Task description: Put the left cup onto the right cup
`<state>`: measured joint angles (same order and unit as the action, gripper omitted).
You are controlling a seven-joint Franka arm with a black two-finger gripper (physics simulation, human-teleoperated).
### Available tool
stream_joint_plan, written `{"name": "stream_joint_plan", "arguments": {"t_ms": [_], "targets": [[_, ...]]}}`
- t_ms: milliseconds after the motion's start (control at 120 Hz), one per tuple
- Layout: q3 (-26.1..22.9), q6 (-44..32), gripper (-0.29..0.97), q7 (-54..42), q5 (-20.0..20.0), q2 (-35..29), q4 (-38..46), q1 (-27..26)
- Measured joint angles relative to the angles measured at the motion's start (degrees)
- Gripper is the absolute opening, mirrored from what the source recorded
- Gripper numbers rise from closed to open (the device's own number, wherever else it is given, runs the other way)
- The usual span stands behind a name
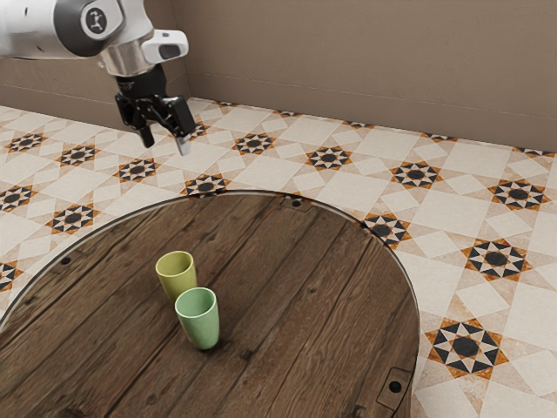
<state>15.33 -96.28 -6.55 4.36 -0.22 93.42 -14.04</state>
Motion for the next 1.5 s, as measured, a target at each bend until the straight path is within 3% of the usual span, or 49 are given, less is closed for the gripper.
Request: {"name": "stream_joint_plan", "arguments": {"t_ms": [158,300,417,533,833,1150,1225,1383,1500], "targets": [[0.0,0.2,0.68,-0.7,-0.1,0.1,0.6,-1.3],[0.0,-1.6,0.68,-0.8,0.1,-3.8,12.2,-2.3],[0.0,-8.8,0.68,0.0,-0.8,-5.8,23.6,1.4],[-0.2,-16.7,0.68,1.2,-1.1,-3.9,27.7,1.6],[-1.3,-29.8,0.68,4.1,-0.5,4.6,27.9,-0.1],[-0.8,-35.2,0.68,6.4,-0.2,10.8,28.4,2.2],[-0.8,-35.9,0.59,6.9,0.0,12.1,28.4,2.2],[-0.8,-36.4,0.2,7.7,0.4,12.4,28.4,2.2],[-0.8,-36.5,0.05,8.1,0.4,12.2,28.3,2.2]]}}
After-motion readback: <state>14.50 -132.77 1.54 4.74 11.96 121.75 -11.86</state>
